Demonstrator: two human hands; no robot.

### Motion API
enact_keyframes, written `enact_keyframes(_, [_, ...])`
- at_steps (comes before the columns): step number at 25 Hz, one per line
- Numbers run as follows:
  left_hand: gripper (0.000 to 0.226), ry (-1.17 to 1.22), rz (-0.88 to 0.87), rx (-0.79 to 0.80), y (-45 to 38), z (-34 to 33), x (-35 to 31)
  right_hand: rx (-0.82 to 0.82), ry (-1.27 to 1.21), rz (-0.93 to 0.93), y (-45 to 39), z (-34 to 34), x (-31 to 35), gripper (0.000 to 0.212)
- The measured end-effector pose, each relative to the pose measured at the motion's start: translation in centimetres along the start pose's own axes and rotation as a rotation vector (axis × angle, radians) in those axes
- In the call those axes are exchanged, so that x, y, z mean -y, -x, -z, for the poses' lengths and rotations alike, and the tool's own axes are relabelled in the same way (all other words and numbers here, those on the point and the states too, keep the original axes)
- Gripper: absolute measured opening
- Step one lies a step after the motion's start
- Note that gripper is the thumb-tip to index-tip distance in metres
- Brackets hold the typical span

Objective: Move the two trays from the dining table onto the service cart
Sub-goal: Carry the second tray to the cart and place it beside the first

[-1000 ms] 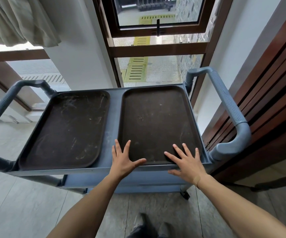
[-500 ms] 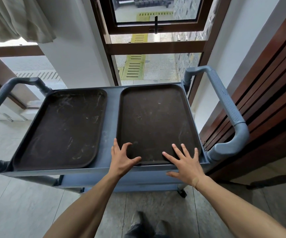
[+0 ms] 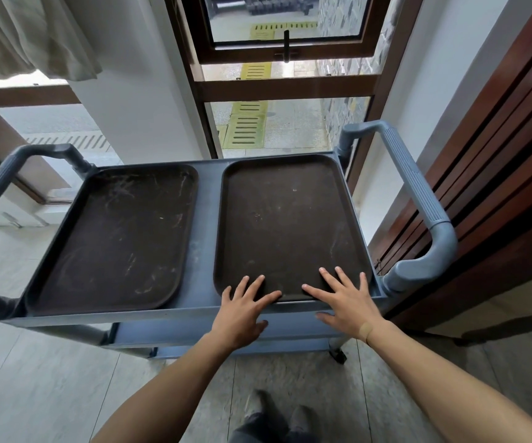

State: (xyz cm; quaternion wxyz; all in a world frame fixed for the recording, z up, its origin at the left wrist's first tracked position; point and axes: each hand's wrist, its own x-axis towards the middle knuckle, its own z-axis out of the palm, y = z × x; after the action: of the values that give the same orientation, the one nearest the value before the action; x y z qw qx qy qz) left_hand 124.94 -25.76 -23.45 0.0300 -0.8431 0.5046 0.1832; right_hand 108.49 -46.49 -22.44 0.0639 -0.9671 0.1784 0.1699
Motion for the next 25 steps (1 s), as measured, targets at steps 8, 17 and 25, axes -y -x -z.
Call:
enact_keyframes(8, [0.067,0.128,-0.013,-0.039,0.4,0.6,-1.0,0.031,-0.054,0.03,1.0,0.4,-0.2,0.072])
enact_keyframes(17, [0.037,0.163,0.065,-0.234,1.5,0.2,-1.0,-0.141,-0.117,-0.063,2.4,-0.6,1.0,0.044])
enact_keyframes(25, [0.038,0.091,0.063,-0.232,1.1,0.3,-1.8,-0.158,-0.14,-0.057,2.2,0.0,2.1,0.047])
